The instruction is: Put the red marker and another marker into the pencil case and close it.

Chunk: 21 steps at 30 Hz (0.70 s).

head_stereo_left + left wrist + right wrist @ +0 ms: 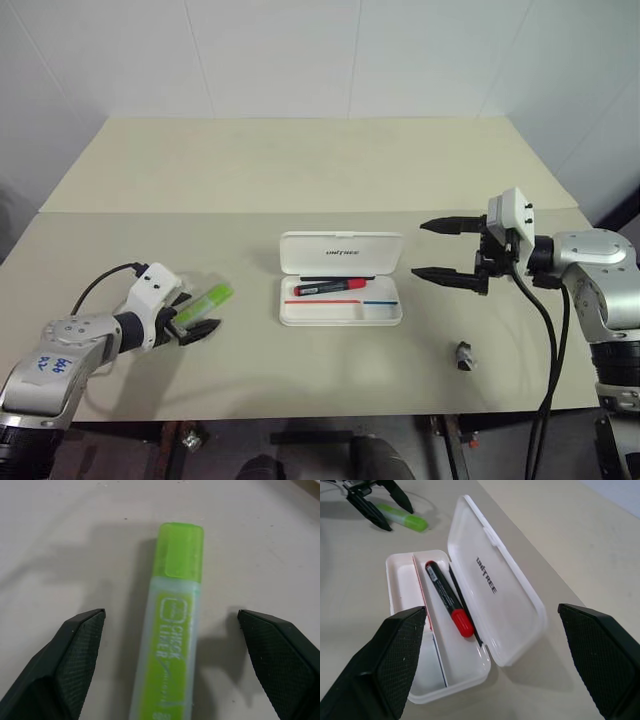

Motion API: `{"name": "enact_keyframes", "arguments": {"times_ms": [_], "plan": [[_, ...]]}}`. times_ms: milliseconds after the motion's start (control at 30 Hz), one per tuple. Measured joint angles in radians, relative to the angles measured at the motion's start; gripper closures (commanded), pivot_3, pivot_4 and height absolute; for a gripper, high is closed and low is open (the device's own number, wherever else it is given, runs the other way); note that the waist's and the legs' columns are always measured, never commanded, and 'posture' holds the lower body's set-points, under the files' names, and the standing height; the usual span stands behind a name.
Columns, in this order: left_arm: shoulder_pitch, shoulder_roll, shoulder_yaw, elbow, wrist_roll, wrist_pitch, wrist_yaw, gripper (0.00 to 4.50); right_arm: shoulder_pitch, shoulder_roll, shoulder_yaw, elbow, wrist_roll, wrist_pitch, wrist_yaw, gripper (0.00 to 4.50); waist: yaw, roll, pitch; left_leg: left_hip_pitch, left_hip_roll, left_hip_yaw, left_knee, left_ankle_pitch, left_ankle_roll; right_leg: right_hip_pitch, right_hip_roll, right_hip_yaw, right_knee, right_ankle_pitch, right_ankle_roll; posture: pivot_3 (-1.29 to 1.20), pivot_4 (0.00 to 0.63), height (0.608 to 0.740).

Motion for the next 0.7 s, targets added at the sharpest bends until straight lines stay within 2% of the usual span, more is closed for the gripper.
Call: {"name": "enact_keyframes", "arguments": {"times_ms": [233, 600, 700], "plan": [[-0.033, 0.02, -0.027, 0.046, 0.011, -0.008, -0.026, 0.0, 0.054, -0.009, -0.006, -0.075, 0.068, 0.059, 0.009, 0.04, 0.001, 0.0, 0.0, 0.002, 0.0, 0.0, 0.0, 0.0, 0.0, 0.001, 0.0, 0.0, 0.002, 0.0, 0.0, 0.0, 0.15, 0.74], [-0.04, 0.022, -0.042, 0.062, 0.016, -0.019, -0.04, 3.38, 0.069, -0.036, -0.01, -0.182, 0.141, 0.112, 0.029, 0.0, -0.002, 0.0, 0.0, 0.004, 0.0, -0.001, 0.0, 0.003, -0.002, 0.002, 0.0, 0.001, 0.005, 0.002, -0.002, 0.0, 0.15, 0.74], [-0.04, 0.022, -0.042, 0.06, 0.017, -0.019, -0.04, 3.44, 0.066, -0.036, -0.01, -0.178, 0.139, 0.111, 0.029, 0.0, -0.001, 0.0, 0.0, 0.004, 0.0, -0.001, 0.0, 0.003, -0.002, 0.002, 0.0, 0.0, 0.005, 0.002, -0.002, 0.0, 0.15, 0.74]]}}
